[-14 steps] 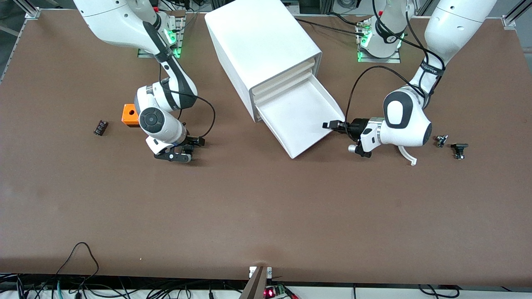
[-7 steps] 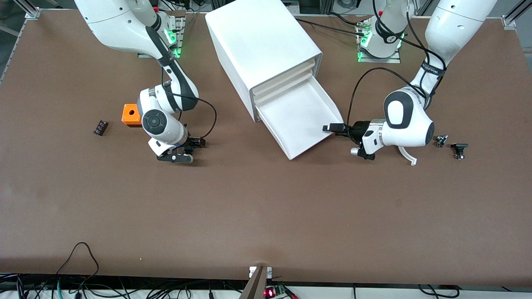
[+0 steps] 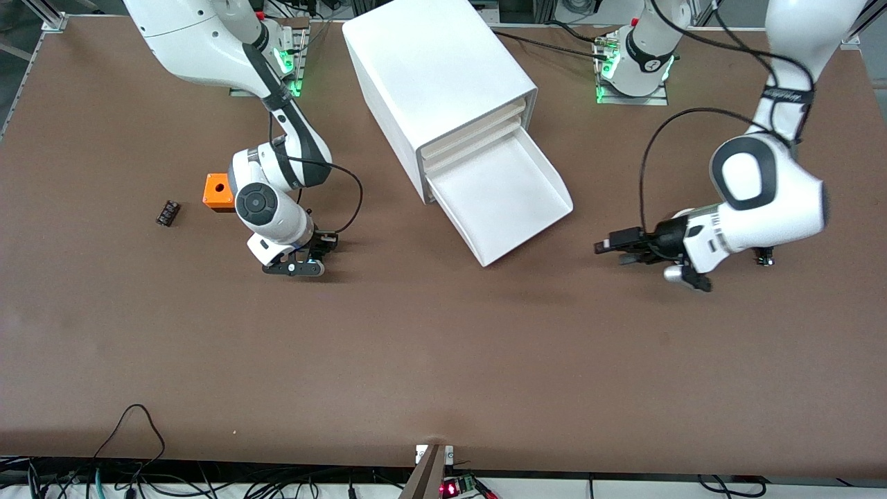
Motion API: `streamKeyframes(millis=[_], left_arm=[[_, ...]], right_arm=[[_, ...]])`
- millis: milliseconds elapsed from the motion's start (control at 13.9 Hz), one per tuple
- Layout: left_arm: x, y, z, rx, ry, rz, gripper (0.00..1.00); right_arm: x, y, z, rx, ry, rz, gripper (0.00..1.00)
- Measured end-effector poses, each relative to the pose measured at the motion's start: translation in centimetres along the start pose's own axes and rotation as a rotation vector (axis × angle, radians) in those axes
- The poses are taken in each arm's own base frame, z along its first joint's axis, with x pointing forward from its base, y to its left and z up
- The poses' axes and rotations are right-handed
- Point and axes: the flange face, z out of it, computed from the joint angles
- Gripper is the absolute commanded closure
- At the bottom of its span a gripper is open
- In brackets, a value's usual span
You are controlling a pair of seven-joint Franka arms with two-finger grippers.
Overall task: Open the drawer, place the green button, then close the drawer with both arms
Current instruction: 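Lift the green button with the right gripper while the left gripper withdraws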
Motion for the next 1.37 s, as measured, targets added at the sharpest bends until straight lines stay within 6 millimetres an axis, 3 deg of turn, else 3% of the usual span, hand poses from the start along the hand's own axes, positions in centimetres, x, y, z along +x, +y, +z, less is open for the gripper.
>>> streamKeyframes(millis=[216, 433, 577, 721, 938, 1082, 1370], left_arm=[[-0.7, 0.8, -9.5, 0.187, 0.018, 0.116, 0.0], [-2.6, 3.3, -19.5, 0.364, -0.09, 0.149, 0.0], [-3.3, 5.9, -23.8, 0.489, -0.123, 0.076, 0.0], [-3.3, 8.3, -25.4, 0.584, -0.126, 0.008, 0.0], [-2.9, 9.5, -24.0, 0.618, -0.135, -0.039, 0.0], [-2.5, 9.0, -23.0, 0.614, -0.151, -0.054, 0.0], [-2.3, 8.2, -22.6, 0.611, -0.161, -0.066, 0.0]], right_arm=[[2.0, -1.0, -3.6, 0.001, -0.002, -0.083, 0.8], [4.0, -2.0, -9.9, 0.019, 0.048, -0.179, 0.8], [4.9, -3.1, -14.3, 0.033, 0.089, -0.231, 0.8], [5.5, -5.1, -18.0, 0.053, 0.144, -0.353, 0.8], [4.6, -9.8, -22.1, 0.089, 0.22, -0.597, 0.8], [2.5, -14.4, -24.5, 0.11, 0.267, -0.765, 0.81], [-4.2, -24.7, -27.9, 0.046, 0.364, -1.123, 0.81]])
